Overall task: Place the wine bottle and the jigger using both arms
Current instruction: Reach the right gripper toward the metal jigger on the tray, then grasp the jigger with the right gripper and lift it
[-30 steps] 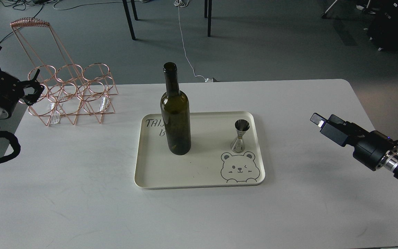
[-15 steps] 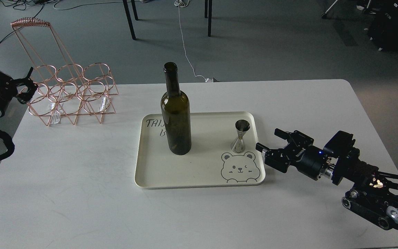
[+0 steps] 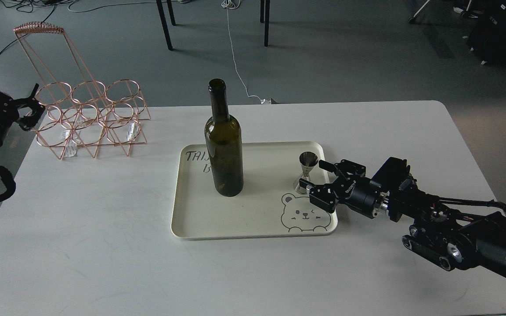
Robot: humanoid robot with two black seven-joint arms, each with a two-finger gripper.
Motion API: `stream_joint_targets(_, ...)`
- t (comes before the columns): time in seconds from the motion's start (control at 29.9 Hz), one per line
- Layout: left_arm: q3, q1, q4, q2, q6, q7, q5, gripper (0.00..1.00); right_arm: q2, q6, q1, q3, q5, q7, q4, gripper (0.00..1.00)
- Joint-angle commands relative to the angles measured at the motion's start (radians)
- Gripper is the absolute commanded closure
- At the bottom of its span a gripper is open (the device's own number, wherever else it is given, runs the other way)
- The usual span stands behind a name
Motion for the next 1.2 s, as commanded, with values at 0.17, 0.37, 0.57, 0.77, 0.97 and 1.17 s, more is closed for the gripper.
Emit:
stream_joint_targets(0.17,-0.002,-0.002,-0.002,0.000,0.000,0.000,-0.002,0.02,0.027,0.000,0.011,0.001,0.000,0.000,-0.007,0.46)
stream_joint_targets(0.37,-0.004,-0.005,-0.002,0.000,0.000,0.000,-0.002,0.02,0.045,0.000,0.015,0.000,0.000,0.000,-0.025,0.67)
stream_joint_targets(0.57,-0.002,-0.005,0.000,-0.002,0.000,0.000,-0.002,0.02,0.039,0.000,0.009,0.000,0.000,0.000,-0.033,0.86)
stream_joint_targets(0.77,-0.004,-0.006,0.000,0.000,0.000,0.000,0.000,0.02,0.036,0.000,0.008,0.001,0.002,0.000,-0.036,0.99)
stream_joint_targets(0.97,-0.002,-0.005,-0.002,0.010,0.000,0.000,-0.002,0.02,0.032,0.000,0.014,0.020,0.012,0.000,-0.027,0.99)
stream_joint_targets(1.17,-0.004,-0.005,-0.002,0.018,0.000,0.000,-0.002,0.02,-0.053,0.000,0.029,0.093,0.031,0.000,0.057,0.98)
